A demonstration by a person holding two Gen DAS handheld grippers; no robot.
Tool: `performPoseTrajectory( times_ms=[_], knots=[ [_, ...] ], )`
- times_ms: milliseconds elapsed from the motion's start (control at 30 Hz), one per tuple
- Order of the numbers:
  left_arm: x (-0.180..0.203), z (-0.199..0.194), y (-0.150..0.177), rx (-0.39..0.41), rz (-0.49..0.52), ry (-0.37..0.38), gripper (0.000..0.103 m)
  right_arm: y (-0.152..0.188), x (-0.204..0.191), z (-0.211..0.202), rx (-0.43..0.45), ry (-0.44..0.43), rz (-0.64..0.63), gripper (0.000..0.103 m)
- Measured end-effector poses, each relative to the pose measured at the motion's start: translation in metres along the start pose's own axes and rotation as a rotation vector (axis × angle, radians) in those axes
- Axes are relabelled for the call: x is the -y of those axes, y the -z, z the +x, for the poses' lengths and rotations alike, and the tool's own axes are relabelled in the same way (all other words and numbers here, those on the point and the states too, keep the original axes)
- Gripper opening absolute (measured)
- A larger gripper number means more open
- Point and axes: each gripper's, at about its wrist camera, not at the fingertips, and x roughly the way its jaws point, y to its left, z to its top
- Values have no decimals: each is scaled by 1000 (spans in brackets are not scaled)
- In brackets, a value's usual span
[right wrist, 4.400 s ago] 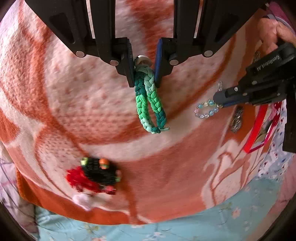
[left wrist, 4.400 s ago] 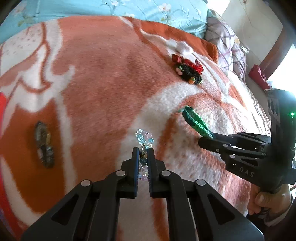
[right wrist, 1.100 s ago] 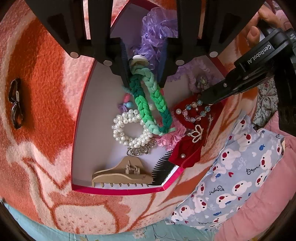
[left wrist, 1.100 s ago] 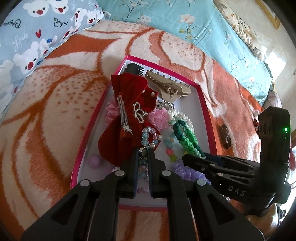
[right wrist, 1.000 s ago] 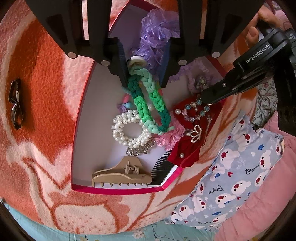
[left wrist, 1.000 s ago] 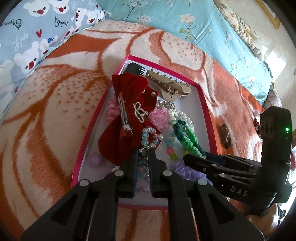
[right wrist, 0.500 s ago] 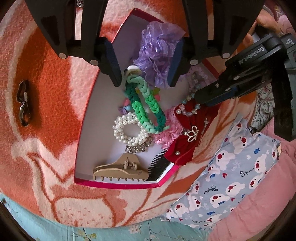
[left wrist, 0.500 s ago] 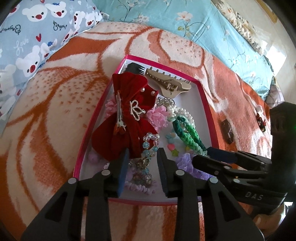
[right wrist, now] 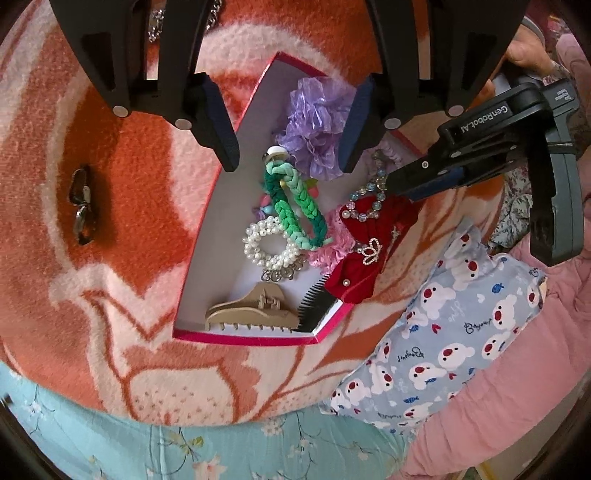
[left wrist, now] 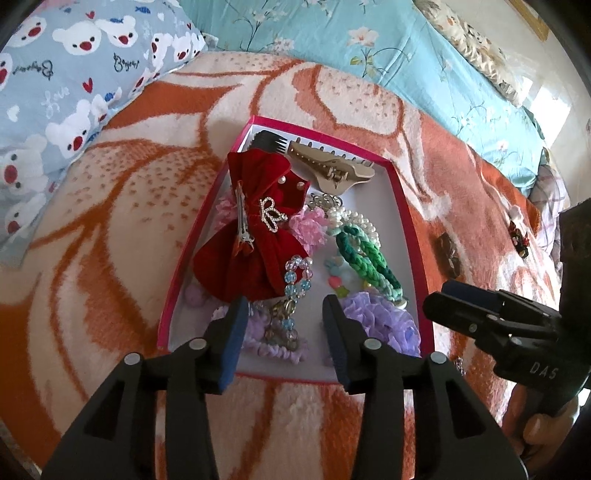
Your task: Organize jewelry
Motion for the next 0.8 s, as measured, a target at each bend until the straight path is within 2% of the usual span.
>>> performPoseTrajectory(
  times_ms=[267,467,533,633,800],
  knots=[
    [-1,-16,7,-2,-3,-14,42,10,1,-10,-6,-10,9,61],
    [-1,-27,14,-3,7,-42,57,18,-4,-19,3,-11,-9,71],
    [0,-30,16,-7,14,-61,74,21,-5,-22,5,-6,-14,73],
    [2,-36,19,-3,29,-105,84,26,-6,-25,-1,5,-25,78],
    [3,-39,24,-36,60,-168,86,36,-6,-29,-18,28,-49,87]
  ],
)
